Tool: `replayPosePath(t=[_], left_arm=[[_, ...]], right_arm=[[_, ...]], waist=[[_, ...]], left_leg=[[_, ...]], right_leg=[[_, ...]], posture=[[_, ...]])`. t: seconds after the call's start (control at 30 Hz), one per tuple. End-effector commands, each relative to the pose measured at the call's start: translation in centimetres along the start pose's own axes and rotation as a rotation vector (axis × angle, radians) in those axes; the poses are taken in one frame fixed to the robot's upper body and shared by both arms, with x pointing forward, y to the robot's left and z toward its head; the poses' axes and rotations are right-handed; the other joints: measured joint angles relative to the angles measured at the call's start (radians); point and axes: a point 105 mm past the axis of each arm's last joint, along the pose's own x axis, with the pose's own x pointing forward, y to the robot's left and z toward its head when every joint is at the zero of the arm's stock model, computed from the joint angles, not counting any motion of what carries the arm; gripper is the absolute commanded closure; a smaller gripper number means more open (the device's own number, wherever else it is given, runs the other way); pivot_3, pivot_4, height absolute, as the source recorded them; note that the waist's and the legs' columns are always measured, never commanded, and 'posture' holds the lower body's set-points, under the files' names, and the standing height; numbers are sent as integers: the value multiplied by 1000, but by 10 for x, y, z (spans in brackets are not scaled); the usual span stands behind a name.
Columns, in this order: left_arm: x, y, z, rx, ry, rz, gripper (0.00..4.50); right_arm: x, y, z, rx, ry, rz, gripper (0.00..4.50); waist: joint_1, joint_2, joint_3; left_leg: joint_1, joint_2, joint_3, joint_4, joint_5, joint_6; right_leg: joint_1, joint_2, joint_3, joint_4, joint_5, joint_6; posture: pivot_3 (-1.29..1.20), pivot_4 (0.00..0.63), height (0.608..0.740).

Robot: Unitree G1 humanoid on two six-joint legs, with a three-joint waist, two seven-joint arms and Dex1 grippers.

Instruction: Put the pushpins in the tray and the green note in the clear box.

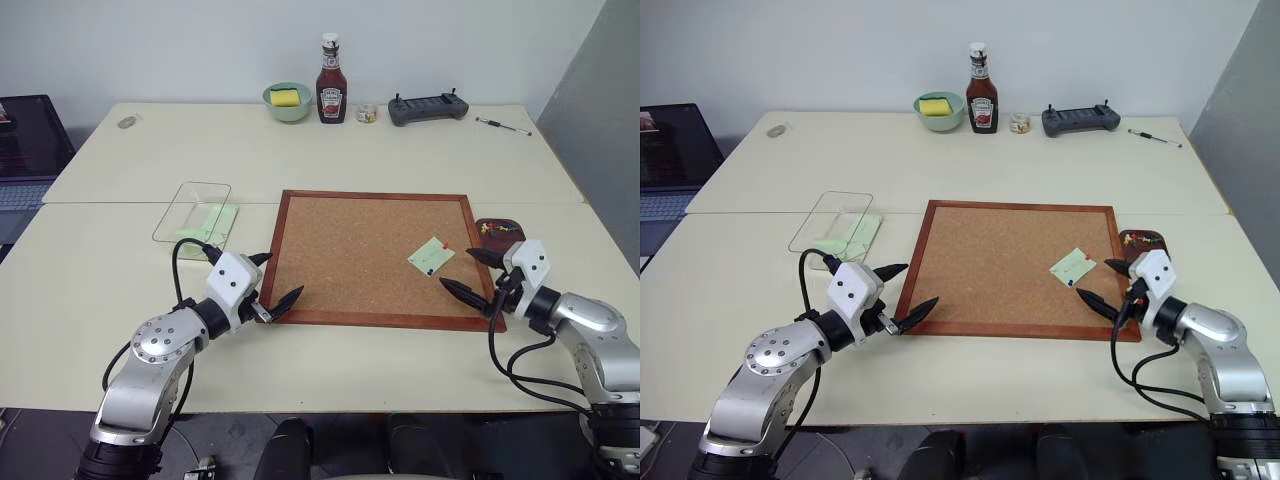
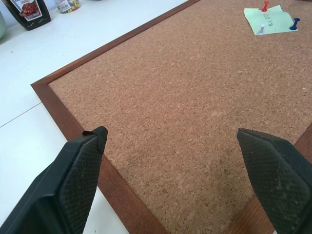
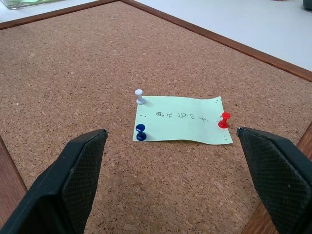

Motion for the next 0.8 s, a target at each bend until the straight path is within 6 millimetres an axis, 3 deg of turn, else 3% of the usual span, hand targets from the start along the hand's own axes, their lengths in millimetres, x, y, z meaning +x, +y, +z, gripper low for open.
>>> replayPosePath(t=[0.03, 0.3, 0.63, 0.8], left_arm=[[1, -6, 19, 15, -84, -39, 12], [0, -8, 20, 6, -73, -54, 12], [0, -8, 38, -64, -160, -139, 12], [2, -8, 43, -56, -181, -141, 922]], right_arm=[[-3, -6, 12, -30, -46, -18, 0], [-2, -5, 11, -29, -48, -16, 0], [-2, -2, 11, -28, -50, -14, 0], [-3, 2, 11, -24, -52, -16, 0]], waist=[[0, 0, 0], [0, 0, 0], [0, 0, 0], [0, 0, 0]], left_leg=[[0, 0, 0, 0, 0, 0], [0, 0, 0, 0, 0, 0], [0, 0, 0, 0, 0, 0], [0, 0, 0, 0, 0, 0]], right_leg=[[0, 0, 0, 0, 0, 0], [0, 0, 0, 0, 0, 0], [0, 0, 0, 0, 0, 0], [0, 0, 0, 0, 0, 0]], posture=[[0, 150, 740], [0, 150, 740], [0, 150, 740], [0, 150, 740]])
